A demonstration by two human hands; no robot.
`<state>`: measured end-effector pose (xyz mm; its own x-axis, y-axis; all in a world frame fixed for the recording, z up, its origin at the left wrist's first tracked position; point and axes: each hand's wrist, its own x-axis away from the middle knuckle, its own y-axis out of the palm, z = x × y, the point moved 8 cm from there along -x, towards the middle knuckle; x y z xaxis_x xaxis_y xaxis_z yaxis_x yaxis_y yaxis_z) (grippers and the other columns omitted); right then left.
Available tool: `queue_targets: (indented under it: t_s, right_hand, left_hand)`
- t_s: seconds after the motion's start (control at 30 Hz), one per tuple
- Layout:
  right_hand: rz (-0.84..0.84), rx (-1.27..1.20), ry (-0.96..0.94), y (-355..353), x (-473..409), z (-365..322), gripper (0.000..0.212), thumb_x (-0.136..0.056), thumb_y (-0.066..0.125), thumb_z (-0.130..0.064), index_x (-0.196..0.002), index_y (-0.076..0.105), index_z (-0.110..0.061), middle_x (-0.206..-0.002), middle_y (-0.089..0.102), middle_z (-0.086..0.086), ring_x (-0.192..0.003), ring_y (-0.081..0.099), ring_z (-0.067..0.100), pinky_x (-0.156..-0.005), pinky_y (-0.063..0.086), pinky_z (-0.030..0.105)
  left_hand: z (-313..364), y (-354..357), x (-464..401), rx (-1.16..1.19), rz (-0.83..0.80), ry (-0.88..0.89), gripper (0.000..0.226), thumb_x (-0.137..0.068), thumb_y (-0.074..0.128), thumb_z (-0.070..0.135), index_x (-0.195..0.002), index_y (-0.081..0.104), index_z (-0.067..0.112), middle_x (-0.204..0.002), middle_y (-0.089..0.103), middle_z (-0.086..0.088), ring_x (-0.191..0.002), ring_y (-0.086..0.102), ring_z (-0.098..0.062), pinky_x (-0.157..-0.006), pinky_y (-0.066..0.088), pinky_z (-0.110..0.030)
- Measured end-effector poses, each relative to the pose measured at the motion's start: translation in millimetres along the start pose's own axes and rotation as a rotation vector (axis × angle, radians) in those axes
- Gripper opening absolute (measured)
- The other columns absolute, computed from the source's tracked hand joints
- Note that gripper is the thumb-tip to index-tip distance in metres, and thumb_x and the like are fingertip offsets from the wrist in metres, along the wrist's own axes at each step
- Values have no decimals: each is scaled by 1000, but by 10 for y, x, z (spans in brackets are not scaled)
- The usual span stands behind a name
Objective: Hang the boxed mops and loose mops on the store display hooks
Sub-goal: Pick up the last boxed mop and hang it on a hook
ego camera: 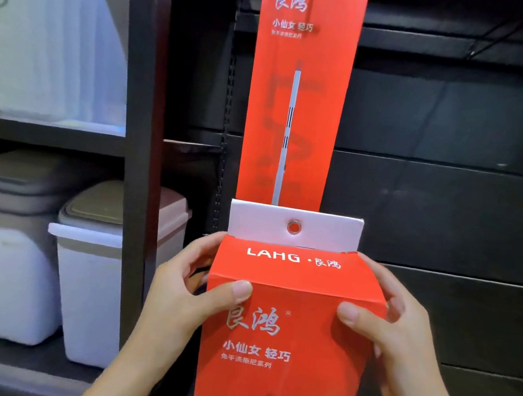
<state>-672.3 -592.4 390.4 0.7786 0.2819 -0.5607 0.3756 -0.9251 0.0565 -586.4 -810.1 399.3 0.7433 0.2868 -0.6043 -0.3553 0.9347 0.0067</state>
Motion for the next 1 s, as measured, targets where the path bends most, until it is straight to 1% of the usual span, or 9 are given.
queue_targets:
  t_s: [0.03,0.13,0.23,0.4,0.5,0.6,0.7,0.87,1.0]
  right_hand:
    - [2,0,-19,6,-56,-77,74,-39,83,-38,-111,67,-35,-105,74,0,-96,71,19,-72,58,24]
    - [19,6,-76,11,-192,-309,72,-39,82,-37,-109,69,-35,-104,75,0,-95,71,19,-73,58,24]
    - [22,35,-134,9,-317,-551,70,-37,82,-40,-106,69,-37,-102,75,-1,-93,72,17,-69,57,21]
    - [25,94,-232,-2,-501,-930,87,-27,84,-64,-109,68,-37,-101,75,-1,-93,72,17,-74,54,30]
    - [28,109,-289,1,-619,-1129,84,-27,83,-67,-106,69,-39,-99,76,-4,-91,72,15,-67,56,25]
    - [26,113,-346,19,-742,-1343,83,-27,82,-68,-103,71,-37,-98,76,-4,-89,73,15,-65,57,23]
    - [4,126,-406,78,-832,-1572,84,-28,82,-69,-104,71,-35,-98,76,-2,-90,73,15,-66,57,23]
    - [-26,129,-472,148,-932,-1890,80,-33,82,-66,-105,71,-31,-98,76,0,-91,72,19,-77,54,37]
    - [-25,122,-502,176,-1084,-2137,71,-39,83,-57,-101,73,-26,-96,76,3,-90,73,22,-76,57,39]
  left_hand:
    - [60,11,-80,12,-3,18,66,-40,80,64,-103,66,49,-103,73,13,-94,71,-9,-68,55,-15]
    - [214,35,-280,60,-11,63,56,-46,77,51,-101,68,46,-100,75,8,-89,73,-13,-64,55,-16]
    - [365,82,-445,78,-36,95,56,-48,75,49,-103,68,41,-100,75,3,-89,73,-19,-65,57,-23]
    - [710,119,-681,60,-55,177,56,-47,74,51,-102,69,40,-97,76,4,-87,73,-16,-64,56,-18]
    - [899,137,-818,58,-82,204,52,-48,73,51,-99,70,42,-97,76,3,-87,74,-17,-66,59,-23]
    - [1092,130,-928,81,-99,234,51,-49,75,48,-98,72,36,-97,76,-2,-88,74,-23,-69,60,-32]
    - [1312,86,-1005,52,-93,301,52,-50,73,51,-99,72,35,-95,77,-2,-86,74,-21,-65,59,-25]
    - [1640,35,-1109,29,-93,382,54,-52,73,53,-101,73,29,-93,77,-6,-84,74,-24,-64,59,-26]
    - [1926,13,-1251,5,-73,439,47,-53,72,56,-93,74,31,-88,77,-4,-78,75,-22,-58,56,-21]
